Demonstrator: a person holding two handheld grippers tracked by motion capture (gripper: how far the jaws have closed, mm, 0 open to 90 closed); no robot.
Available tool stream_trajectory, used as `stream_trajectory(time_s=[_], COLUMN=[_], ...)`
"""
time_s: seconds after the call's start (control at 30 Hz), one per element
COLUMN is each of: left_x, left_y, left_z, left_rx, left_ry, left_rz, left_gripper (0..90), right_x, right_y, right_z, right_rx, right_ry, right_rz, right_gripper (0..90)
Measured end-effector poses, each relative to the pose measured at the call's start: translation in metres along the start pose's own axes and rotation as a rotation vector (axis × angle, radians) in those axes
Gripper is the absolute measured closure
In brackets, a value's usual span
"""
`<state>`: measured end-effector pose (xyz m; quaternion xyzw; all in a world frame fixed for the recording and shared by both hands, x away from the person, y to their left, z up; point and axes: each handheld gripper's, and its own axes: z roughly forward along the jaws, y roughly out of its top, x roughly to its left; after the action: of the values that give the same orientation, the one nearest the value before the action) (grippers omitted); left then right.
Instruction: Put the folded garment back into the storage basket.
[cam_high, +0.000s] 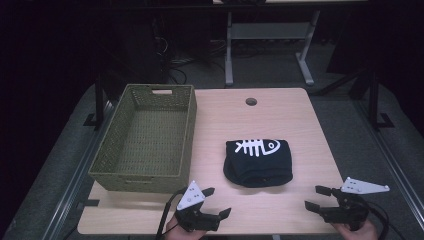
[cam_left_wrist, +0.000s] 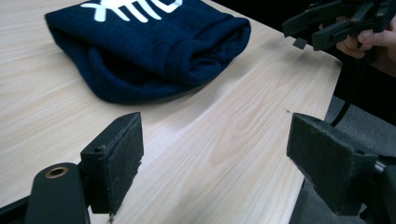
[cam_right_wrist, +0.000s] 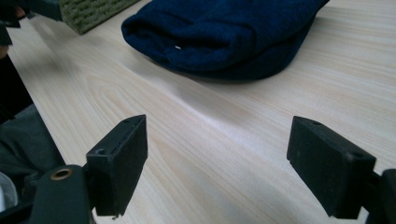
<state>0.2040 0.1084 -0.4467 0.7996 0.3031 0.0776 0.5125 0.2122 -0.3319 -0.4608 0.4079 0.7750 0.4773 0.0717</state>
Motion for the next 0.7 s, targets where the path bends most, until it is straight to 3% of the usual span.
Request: stream_trajectory(time_s=[0.37, 0.7], left_x=[0.000, 0.004], left_y=[0.015, 0.036], left_z=[0.009, 0.029], left_rx=[-0.022, -0.037], left_ry=[-0.006, -0.012], left_rz=[0.009, 0.006], left_gripper=[18.8, 18.9], right_x=[-0.002, -0.008], right_y=[0.014, 0.038], right_z=[-0.005, 0.001], right_rx=[-0.038, -0.023], right_ry=[0.012, 0.024], right_rz=[0.022, 0.017], right_gripper=[18.2, 17.4])
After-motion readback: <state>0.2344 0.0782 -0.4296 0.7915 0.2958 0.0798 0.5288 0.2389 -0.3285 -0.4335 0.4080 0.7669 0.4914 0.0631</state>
